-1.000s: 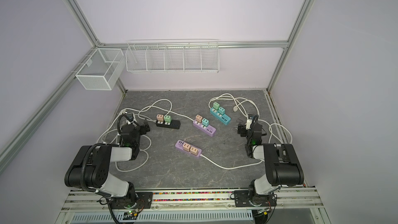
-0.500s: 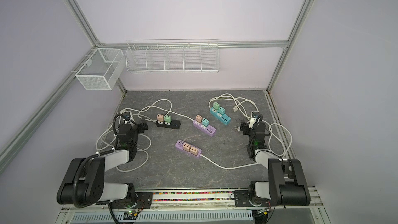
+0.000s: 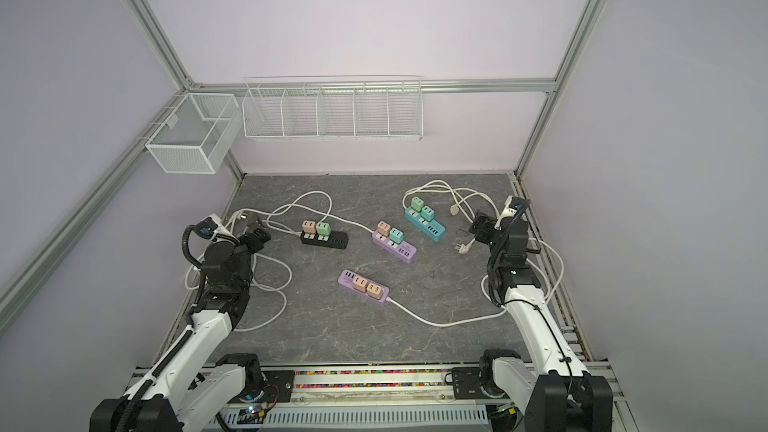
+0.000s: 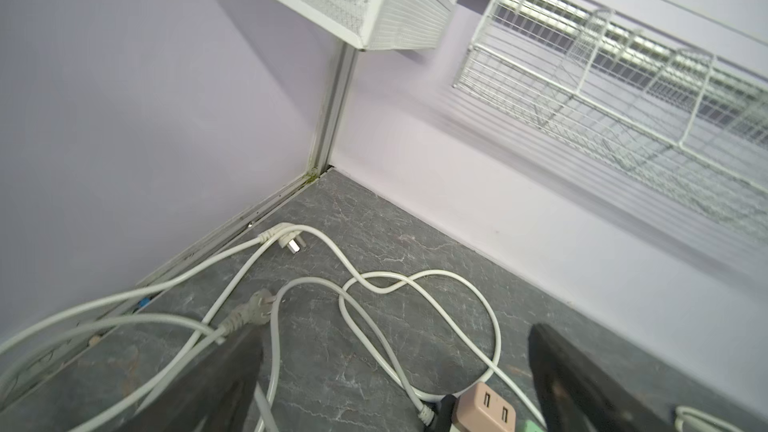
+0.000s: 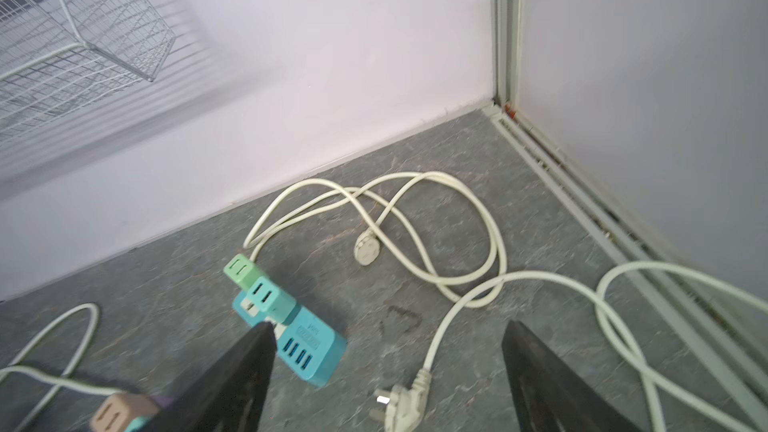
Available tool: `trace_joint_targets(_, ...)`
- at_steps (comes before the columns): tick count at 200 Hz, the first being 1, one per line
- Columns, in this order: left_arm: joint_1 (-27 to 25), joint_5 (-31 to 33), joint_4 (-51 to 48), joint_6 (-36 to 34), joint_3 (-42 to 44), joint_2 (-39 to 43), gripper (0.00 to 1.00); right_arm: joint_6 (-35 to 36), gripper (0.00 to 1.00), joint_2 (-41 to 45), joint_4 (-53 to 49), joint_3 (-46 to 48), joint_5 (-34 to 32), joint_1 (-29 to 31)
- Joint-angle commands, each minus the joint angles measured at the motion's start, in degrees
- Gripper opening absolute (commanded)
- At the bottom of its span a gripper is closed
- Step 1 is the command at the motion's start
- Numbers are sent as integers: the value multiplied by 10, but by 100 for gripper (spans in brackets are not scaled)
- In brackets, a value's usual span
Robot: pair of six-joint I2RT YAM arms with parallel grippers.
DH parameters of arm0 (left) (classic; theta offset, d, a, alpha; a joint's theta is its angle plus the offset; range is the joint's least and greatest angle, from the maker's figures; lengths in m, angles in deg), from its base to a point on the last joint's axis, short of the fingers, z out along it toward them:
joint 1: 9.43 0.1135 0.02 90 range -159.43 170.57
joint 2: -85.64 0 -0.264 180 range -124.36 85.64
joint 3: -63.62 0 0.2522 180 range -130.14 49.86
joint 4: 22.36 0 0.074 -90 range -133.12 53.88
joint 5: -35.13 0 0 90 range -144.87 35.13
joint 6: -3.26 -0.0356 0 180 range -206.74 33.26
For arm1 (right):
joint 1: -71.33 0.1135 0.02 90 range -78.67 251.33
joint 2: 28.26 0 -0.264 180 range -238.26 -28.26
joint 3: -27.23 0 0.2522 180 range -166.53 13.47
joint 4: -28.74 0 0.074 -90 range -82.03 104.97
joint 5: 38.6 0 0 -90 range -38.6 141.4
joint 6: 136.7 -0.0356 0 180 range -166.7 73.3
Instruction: Pull the plug off the socket
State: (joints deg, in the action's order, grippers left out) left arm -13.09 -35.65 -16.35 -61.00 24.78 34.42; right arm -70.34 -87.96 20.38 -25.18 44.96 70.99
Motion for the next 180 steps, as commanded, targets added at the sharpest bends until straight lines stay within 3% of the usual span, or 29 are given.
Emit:
trace_joint_targets(1, 1, 46, -100, 110, -4, 26, 100, -87, 88, -21, -95, -16, 66, -3)
trace_joint_targets(53, 0, -61, -205, 135, -25, 56, 100, -41, 88, -42, -143, -42, 76, 43)
trace_joint_targets(97, -3, -146, -263, 167, -39, 59, 100, -3, 88, -36, -175, -73, 56, 141)
trace_joint_targets(180, -48, -215, -307, 216, -60, 30, 100, 103, 88, -145, -187, -179, 76, 326)
